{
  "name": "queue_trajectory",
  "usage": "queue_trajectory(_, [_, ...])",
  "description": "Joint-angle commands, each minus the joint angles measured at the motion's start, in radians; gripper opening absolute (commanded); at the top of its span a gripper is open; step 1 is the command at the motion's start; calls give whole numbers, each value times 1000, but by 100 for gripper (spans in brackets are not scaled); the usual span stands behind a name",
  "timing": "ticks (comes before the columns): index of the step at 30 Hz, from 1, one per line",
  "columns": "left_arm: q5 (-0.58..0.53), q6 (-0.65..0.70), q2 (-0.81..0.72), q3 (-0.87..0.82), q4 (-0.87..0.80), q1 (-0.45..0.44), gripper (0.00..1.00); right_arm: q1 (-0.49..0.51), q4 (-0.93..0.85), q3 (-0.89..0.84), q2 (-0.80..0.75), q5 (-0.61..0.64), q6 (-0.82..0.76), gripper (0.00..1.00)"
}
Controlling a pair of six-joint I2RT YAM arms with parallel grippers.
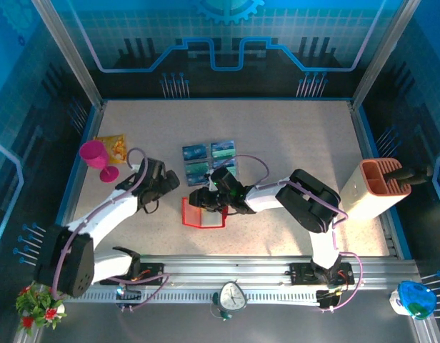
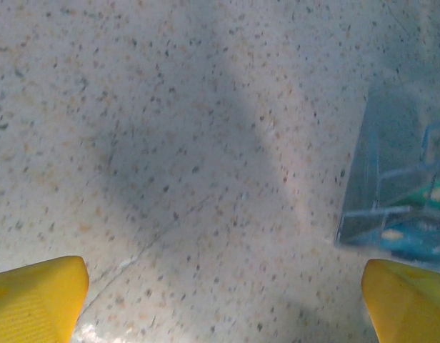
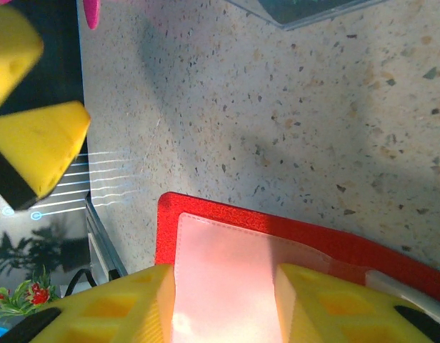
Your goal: Put the credit cards into the card holder
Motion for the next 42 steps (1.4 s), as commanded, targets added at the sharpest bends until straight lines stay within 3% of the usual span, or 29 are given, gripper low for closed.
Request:
queue_trajectory(1, [5,29,90,70,8,21,99,6,-13,-22,-8,11,2,42])
queue_trajectory(11, [-17,57,345,232,-11,26,99,6,-1,-33,-13,12,6,42])
queue_trajectory(21, [32,111,482,346,-1,18,99,6,16,-47,-11,20,13,41])
queue_trajectory(29, [72,133,575,466,2,-45,99,5,8,-49,-13,32,13,41])
queue_trajectory(34, [99,142,523,457,-7,-47,99,8,-10,-41,-15,38,1,41])
queue_trajectory(42, [161,123,212,277,-32,-42,99,7,-7,-47,-18,51,-8,41])
